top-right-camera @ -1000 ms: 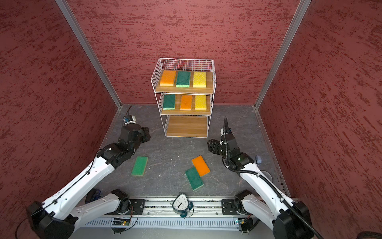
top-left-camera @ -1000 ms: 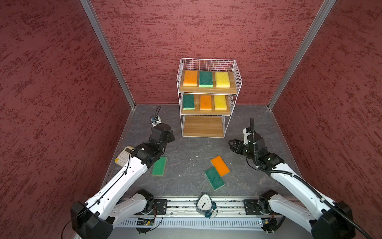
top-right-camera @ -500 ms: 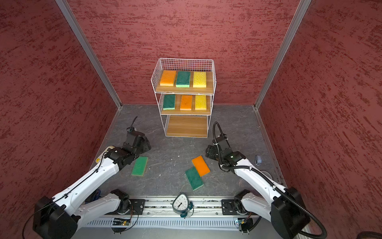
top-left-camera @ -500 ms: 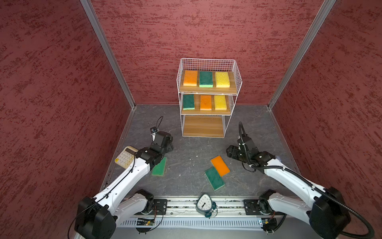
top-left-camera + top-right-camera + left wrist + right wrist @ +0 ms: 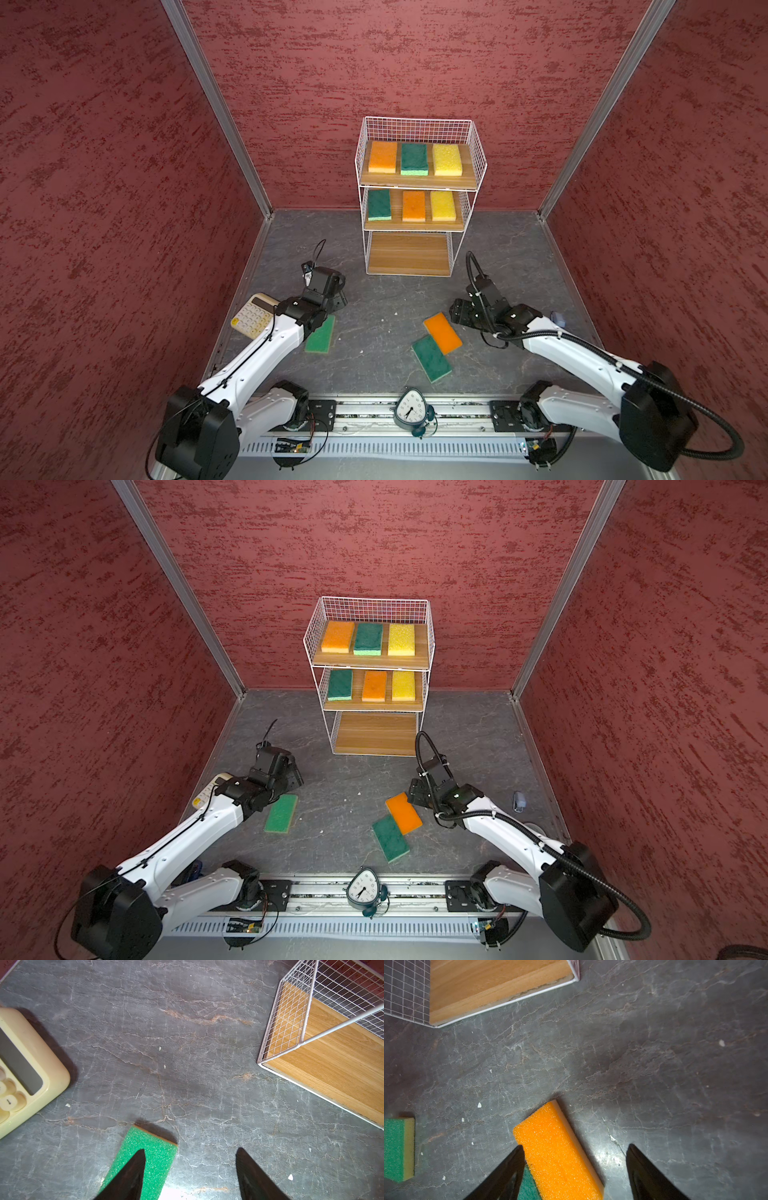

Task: Place and organize the cleaning sponges onto the shelf
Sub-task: 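Lower the right gripper over the orange sponge on the table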

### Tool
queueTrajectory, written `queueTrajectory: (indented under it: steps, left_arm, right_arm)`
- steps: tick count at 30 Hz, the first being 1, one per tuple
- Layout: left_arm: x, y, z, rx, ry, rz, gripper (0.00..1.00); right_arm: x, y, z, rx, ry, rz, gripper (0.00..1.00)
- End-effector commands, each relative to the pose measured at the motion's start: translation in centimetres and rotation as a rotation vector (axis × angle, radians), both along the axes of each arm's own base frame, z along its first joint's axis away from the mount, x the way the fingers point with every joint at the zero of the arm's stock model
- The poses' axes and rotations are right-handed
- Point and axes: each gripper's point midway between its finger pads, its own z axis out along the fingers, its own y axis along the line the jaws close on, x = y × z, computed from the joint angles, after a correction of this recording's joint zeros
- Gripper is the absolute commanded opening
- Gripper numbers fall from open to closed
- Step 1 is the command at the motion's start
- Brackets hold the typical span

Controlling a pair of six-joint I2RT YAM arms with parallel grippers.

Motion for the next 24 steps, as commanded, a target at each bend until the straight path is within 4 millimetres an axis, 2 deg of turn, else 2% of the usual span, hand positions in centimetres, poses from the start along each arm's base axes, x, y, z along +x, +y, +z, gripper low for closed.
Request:
queueTrajectory:
  steps: [1,15,24]
  left_arm:
    - [0.1,0.0,-0.4,-0.019,0.003,0.009,0.70]
    - [0.1,0.2,-0.1,-0.025,0.002,0.016,0.70]
    - [0.0,0.1,0.0,-0.029,0.006,0.017,0.70]
  right_arm:
    - [-0.2,-0.4,-0.7,-0.029,0.000,-0.020,0.78]
    - [-1.2,0.7,-3.9,-0.090,0.048,0.054,0.75]
    - [-1.3,2.5,-4.7,-0.065,0.073,0.138,0.70]
